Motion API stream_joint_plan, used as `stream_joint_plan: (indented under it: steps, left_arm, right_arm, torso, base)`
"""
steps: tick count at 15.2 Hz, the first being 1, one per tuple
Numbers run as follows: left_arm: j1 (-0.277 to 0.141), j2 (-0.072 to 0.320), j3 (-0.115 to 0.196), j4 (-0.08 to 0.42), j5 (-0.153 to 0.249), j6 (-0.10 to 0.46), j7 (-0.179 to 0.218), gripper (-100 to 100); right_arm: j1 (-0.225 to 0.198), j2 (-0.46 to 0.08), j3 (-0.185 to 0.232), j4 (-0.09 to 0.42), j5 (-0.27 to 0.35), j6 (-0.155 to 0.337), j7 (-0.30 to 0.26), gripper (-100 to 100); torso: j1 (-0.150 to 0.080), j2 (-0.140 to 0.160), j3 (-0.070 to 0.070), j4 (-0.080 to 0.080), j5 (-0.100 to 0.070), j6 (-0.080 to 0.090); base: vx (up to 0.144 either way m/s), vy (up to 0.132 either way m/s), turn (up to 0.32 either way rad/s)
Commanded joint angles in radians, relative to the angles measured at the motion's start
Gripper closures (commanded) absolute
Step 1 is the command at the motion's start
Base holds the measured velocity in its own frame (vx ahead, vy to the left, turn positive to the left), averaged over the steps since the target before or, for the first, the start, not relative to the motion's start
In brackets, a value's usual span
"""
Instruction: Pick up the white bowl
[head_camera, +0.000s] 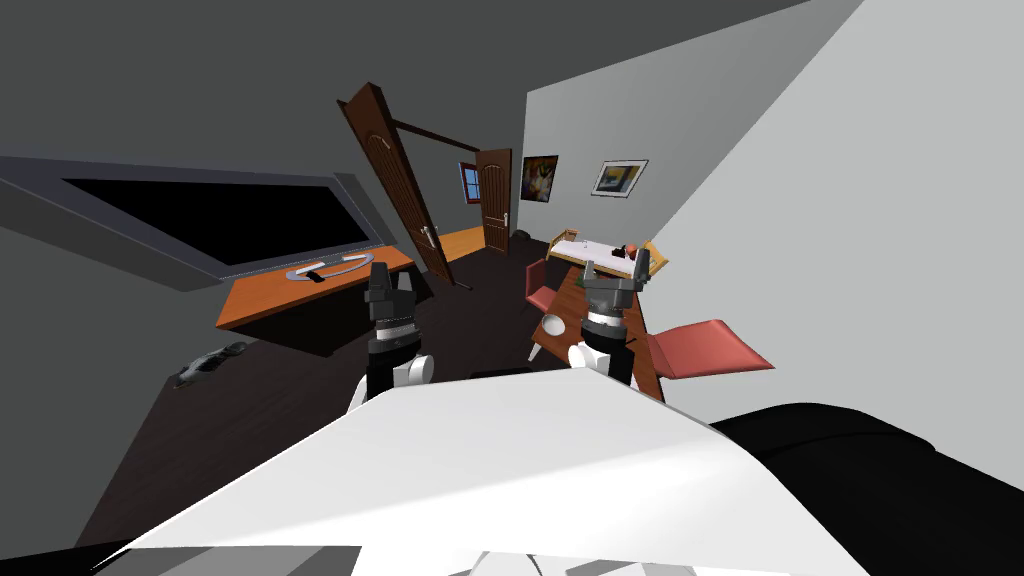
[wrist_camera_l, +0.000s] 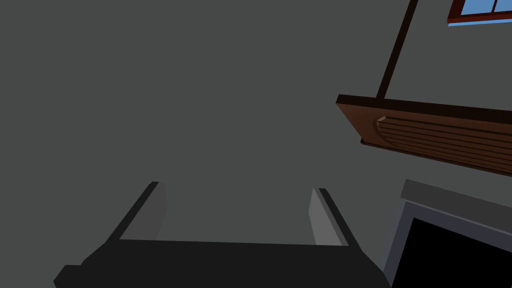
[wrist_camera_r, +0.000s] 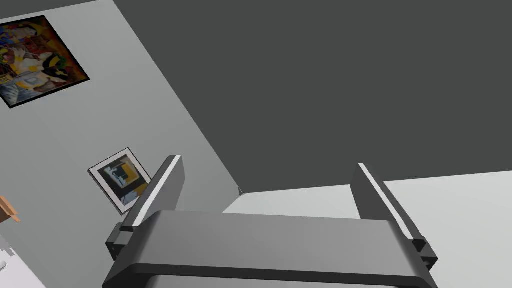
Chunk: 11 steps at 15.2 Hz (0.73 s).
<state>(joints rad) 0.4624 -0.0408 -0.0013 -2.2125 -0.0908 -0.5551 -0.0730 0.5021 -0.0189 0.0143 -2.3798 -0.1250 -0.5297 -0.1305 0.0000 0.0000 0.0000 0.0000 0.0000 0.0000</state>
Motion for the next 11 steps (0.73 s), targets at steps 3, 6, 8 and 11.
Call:
stream_joint_plan:
  steps: [3, 6, 8, 11]
  left_arm:
    - [0.000, 0.000, 0.000, 0.000, 0.000, 0.000, 0.000, 0]
    - [0.000, 0.000, 0.000, 0.000, 0.000, 0.000, 0.000, 0]
    - [0.000, 0.000, 0.000, 0.000, 0.000, 0.000, 0.000, 0]
    - [0.000, 0.000, 0.000, 0.000, 0.000, 0.000, 0.000, 0]
  right_arm:
    - [-0.001, -0.078, 0.010, 0.040, 0.028, 0.008, 0.032, -100]
    - [-0.001, -0.126, 0.020, 0.083, 0.057, 0.016, 0.065, -100]
    - [-0.002, -0.149, 0.027, 0.110, 0.076, 0.021, 0.086, -100]
    - [-0.003, -0.196, 0.042, 0.172, 0.119, 0.033, 0.135, -100]
  torso:
    - [0.000, -0.001, -0.001, 0.000, 0.000, 0.000]
    - [0.001, -0.003, -0.002, -0.001, 0.000, 0.000]
    - [0.002, -0.004, -0.002, -0.001, 0.000, 0.000]
    - [0.002, -0.005, -0.003, -0.001, 0.000, 0.000]
  base:
    - [0.022, 0.011, 0.012]
    - [0.044, 0.019, 0.012]
    - [0.061, 0.031, 0.020]
    - [0.059, 0.035, 0.015]
